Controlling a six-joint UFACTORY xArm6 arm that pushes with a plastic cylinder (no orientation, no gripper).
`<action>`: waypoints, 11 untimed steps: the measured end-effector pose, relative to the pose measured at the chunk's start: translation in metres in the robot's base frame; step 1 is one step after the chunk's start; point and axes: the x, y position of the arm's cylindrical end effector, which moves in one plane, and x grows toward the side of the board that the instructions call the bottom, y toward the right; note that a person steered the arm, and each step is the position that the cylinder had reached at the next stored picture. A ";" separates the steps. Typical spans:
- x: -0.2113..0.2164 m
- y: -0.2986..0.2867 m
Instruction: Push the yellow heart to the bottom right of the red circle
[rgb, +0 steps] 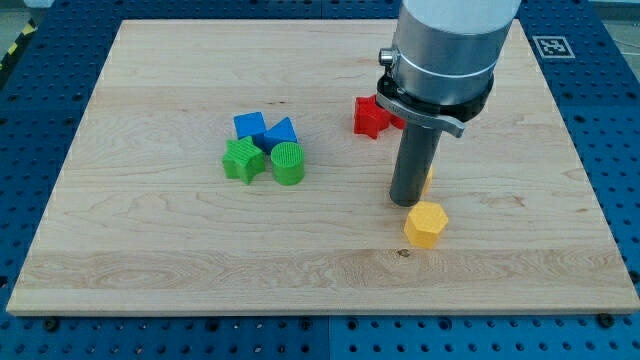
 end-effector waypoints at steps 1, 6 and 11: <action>-0.025 0.004; -0.032 0.072; -0.040 0.065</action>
